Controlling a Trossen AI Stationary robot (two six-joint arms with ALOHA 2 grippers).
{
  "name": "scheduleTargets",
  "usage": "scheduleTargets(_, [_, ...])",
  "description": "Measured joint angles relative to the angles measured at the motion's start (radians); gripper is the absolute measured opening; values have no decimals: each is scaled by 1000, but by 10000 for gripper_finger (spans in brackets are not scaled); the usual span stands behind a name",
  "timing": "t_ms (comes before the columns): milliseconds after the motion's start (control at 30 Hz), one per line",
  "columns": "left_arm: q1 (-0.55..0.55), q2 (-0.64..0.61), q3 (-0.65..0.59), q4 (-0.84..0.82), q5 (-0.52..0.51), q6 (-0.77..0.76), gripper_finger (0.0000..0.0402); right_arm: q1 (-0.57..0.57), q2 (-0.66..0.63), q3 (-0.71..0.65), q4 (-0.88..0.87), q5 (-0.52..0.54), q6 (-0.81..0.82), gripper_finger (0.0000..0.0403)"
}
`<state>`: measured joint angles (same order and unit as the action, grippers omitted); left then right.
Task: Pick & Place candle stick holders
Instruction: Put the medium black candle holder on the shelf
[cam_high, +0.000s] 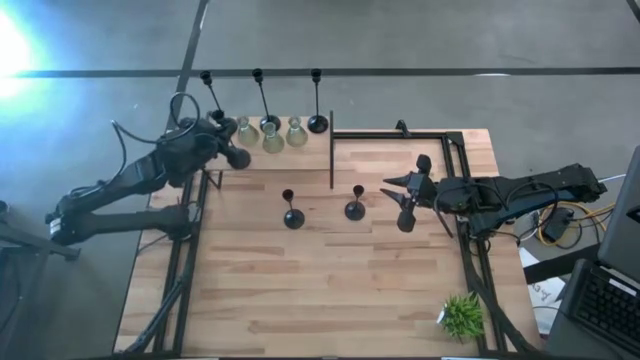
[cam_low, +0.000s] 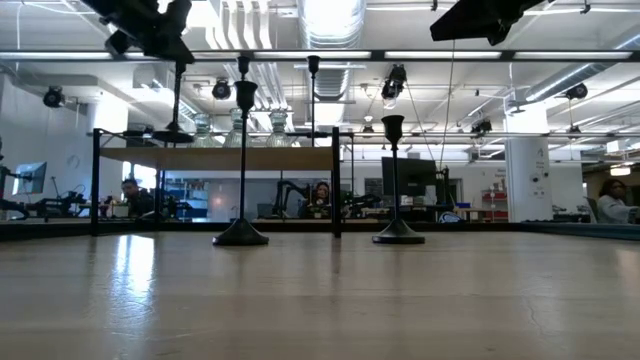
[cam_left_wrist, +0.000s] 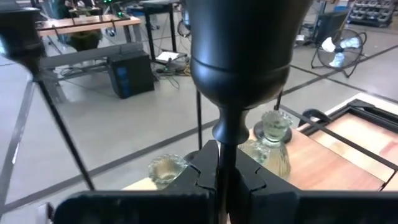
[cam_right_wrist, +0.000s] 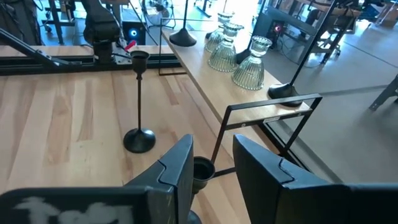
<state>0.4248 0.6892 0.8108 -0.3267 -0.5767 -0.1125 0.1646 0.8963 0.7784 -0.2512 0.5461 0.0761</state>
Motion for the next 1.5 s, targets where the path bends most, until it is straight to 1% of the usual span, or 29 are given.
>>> scheduleTargets(200, [23,26,0,46,45,3,9,0,0,0,-3,0,0,100])
scheduleTargets(367, [49,46,0,48,56,7,9,0,0,0,-3,0,2,95])
scheduleTargets(500, [81,61,-11,87,118,5,9,0,0,0,-3,0,2,100])
scheduleTargets(667, [113,72,-16,83,141,0,9,0,0,0,-6,0,7,107])
scheduleTargets(800, [119,73,-22,84,146,-6,9,0,0,0,-7,0,6,109])
scheduleTargets(1200, [134,72,-30,91,148,-18,9,0,0,0,-7,0,10,93])
scheduleTargets(1400, [148,72,-30,87,141,-14,19,0,0,0,-7,0,10,99])
scheduleTargets(1500, [150,73,-32,82,142,-5,16,0,0,0,-7,0,10,104])
